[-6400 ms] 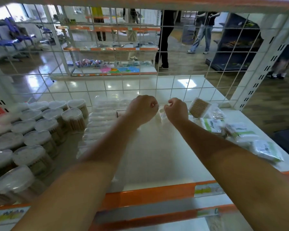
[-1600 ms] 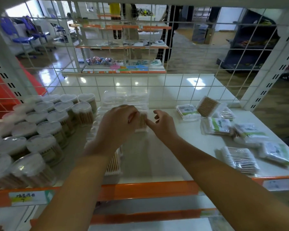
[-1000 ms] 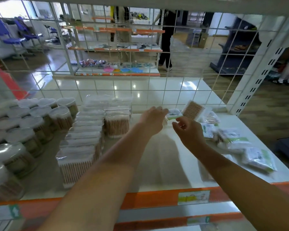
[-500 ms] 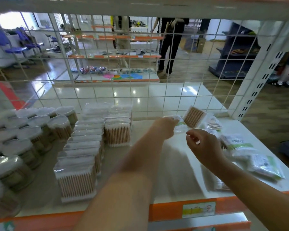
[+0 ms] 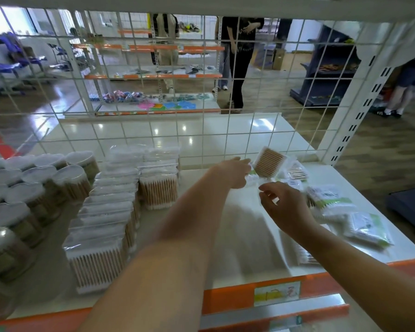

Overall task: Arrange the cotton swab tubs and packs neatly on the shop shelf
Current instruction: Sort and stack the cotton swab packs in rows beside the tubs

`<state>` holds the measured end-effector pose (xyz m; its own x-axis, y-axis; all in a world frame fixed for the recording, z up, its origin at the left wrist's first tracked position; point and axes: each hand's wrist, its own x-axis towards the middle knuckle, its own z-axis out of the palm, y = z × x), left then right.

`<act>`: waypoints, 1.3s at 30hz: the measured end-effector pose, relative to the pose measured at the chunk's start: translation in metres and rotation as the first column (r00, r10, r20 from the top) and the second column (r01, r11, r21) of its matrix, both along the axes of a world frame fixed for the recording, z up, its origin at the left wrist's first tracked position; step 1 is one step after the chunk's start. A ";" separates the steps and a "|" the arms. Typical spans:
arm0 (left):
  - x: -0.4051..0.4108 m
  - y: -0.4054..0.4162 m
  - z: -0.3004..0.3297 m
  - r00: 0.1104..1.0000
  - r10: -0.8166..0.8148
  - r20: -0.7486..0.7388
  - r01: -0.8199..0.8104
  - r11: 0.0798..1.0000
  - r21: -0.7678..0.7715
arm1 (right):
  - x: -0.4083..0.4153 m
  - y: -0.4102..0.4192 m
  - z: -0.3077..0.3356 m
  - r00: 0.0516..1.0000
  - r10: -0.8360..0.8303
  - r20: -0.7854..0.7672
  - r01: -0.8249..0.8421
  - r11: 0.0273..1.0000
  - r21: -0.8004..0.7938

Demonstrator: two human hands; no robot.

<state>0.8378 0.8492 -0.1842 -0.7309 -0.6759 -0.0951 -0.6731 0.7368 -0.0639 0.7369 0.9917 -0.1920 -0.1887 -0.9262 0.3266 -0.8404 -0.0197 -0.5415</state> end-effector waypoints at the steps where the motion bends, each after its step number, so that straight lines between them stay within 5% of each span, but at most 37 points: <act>1: -0.001 -0.001 0.003 1.000 0.015 -0.019 -0.014 0.999 0.030 | 0.000 0.001 0.000 1.000 0.002 0.003 -0.002 1.000 0.004; 19: -0.014 -0.014 0.012 0.948 -0.157 0.278 0.229 0.941 -0.249 | -0.013 0.009 0.000 0.999 -0.036 0.037 0.036 0.999 0.014; 31: 0.000 -0.006 0.029 0.916 -0.066 0.395 0.114 0.988 -0.100 | -0.010 0.010 -0.002 0.999 -0.035 0.014 0.034 0.996 0.083; 39: 0.017 0.010 0.045 0.958 0.102 0.269 -0.142 0.981 0.132 | -0.004 0.011 -0.013 0.994 -0.032 0.101 0.020 0.993 0.118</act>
